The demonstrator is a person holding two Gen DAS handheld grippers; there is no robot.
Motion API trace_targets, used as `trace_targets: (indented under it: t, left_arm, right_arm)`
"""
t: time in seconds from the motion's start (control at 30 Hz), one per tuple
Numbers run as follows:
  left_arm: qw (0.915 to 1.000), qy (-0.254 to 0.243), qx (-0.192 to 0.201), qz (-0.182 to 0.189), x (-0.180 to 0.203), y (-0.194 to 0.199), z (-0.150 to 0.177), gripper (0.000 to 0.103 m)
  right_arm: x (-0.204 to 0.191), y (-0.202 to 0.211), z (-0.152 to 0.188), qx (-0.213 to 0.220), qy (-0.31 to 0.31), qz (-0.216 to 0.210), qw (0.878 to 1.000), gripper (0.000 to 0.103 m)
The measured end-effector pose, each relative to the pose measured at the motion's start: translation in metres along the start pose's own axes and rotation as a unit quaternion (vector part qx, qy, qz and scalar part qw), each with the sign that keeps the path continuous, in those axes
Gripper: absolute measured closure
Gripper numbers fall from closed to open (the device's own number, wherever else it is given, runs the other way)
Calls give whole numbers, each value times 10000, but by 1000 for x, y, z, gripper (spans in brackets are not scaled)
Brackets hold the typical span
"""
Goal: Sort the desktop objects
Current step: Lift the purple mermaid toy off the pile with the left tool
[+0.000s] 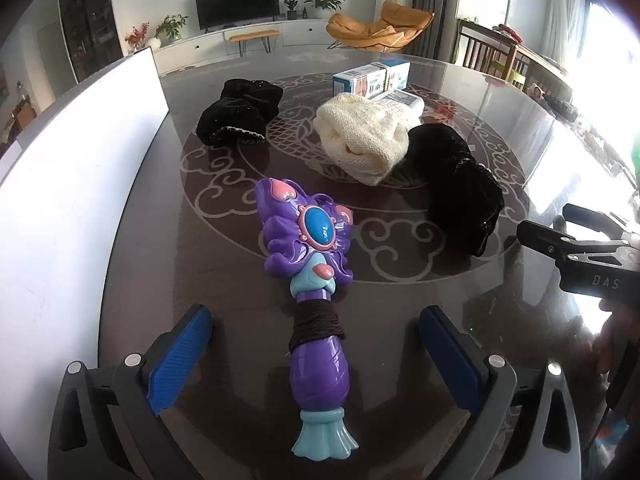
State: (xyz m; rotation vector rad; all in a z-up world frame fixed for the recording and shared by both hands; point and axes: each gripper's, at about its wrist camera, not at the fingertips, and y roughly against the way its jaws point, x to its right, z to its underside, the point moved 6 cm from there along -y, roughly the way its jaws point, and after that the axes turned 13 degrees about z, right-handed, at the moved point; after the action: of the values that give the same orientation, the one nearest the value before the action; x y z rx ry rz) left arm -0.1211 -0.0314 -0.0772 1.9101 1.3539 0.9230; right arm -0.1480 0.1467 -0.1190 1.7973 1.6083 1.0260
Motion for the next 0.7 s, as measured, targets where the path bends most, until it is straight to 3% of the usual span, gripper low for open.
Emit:
trace_targets:
  t: [0.7]
  left_arm:
    - [10000, -4, 6, -2, 1, -2, 0, 0]
  right_arm:
    - [0, 0, 0, 1, -1, -1, 10000, 0]
